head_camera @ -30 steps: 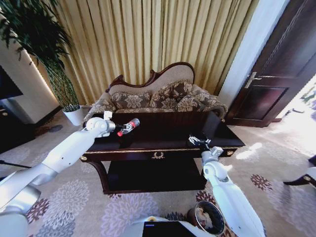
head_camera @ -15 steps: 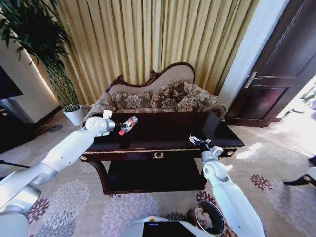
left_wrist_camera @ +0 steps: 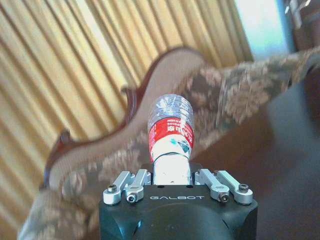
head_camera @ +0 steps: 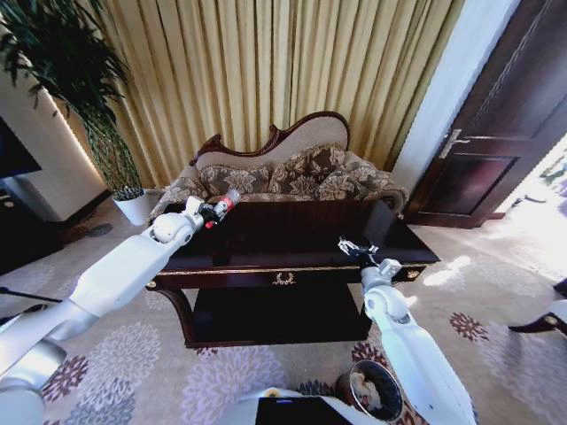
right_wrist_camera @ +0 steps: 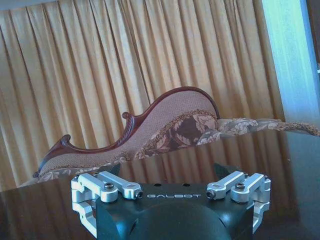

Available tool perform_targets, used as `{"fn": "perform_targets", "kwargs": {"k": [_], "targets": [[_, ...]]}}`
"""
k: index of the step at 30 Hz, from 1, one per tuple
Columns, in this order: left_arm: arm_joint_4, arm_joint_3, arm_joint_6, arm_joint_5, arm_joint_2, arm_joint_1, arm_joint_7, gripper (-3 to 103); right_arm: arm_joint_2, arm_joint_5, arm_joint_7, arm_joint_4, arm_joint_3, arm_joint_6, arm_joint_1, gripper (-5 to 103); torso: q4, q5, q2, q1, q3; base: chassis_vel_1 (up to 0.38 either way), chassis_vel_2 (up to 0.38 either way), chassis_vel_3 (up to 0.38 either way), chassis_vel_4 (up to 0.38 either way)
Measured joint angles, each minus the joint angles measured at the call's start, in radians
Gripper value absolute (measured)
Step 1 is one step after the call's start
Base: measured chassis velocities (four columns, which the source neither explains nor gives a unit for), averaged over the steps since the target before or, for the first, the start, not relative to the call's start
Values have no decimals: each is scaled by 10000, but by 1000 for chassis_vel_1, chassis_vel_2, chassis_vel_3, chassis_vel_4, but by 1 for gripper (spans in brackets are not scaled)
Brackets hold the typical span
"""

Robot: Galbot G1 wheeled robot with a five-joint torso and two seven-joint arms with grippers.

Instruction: Move to the front of the table and place the trash on the table into the trash bin.

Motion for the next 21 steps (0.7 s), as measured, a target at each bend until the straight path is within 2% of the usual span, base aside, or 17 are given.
{"fn": "perform_targets", "kwargs": {"k": [1, 2, 5, 15, 17, 21], "targets": [[0, 0, 0, 0, 0, 0, 0, 33, 0, 0, 0, 0, 0, 0, 0, 100, 0, 0, 0, 0, 0, 0, 0, 0, 0], [-42, -4, -249, 77, 31, 10, 50, 33, -17, 15, 3, 46, -2, -10, 5, 100, -1, 1, 0, 0, 0, 0, 0, 0, 0], [-110, 44, -1331, 130, 56, 13, 292, 33, -96, 105, 20, 302, -15, -125, 13, 100, -1, 1, 0, -1, 0, 0, 0, 0, 0], [-598, 455, -2387, 10, -356, -103, 303, 33, -452, 722, 213, 1204, -204, -796, 70, 100, -4, 1, 0, 0, 0, 0, 0, 0, 0], [-764, 786, -2695, -66, -364, -243, 341, 33, -604, 1027, 213, 1475, -296, -969, 72, 100, -2, 2, 0, 0, 0, 0, 0, 0, 0], [-1084, 1485, -2762, -232, -389, -676, 305, 33, -836, 1533, 212, 1702, -429, -1136, 385, 100, 0, -1, 0, 0, 0, 0, 0, 0, 0]]}}
